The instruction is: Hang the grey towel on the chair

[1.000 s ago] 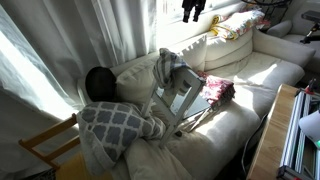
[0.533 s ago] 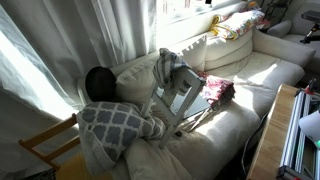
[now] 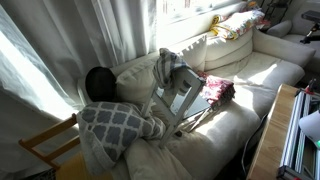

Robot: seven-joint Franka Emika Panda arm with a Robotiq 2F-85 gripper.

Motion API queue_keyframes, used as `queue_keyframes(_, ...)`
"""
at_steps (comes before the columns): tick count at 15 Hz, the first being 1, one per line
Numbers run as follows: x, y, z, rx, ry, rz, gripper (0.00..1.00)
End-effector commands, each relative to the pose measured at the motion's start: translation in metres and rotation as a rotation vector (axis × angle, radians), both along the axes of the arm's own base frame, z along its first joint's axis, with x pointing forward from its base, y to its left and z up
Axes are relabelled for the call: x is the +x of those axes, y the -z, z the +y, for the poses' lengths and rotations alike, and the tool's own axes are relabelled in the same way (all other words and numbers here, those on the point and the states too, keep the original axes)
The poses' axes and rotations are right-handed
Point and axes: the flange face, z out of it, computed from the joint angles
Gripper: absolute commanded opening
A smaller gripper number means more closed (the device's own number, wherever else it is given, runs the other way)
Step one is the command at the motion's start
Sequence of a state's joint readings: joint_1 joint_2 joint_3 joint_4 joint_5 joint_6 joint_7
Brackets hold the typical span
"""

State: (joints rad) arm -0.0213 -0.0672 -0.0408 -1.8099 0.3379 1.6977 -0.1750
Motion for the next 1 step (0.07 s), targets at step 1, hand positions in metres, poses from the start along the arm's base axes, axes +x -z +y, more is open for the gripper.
queue_keyframes(1, 0.0002, -0.0007, -0.0002, 0.000, 0.000, 0.001, 1.00)
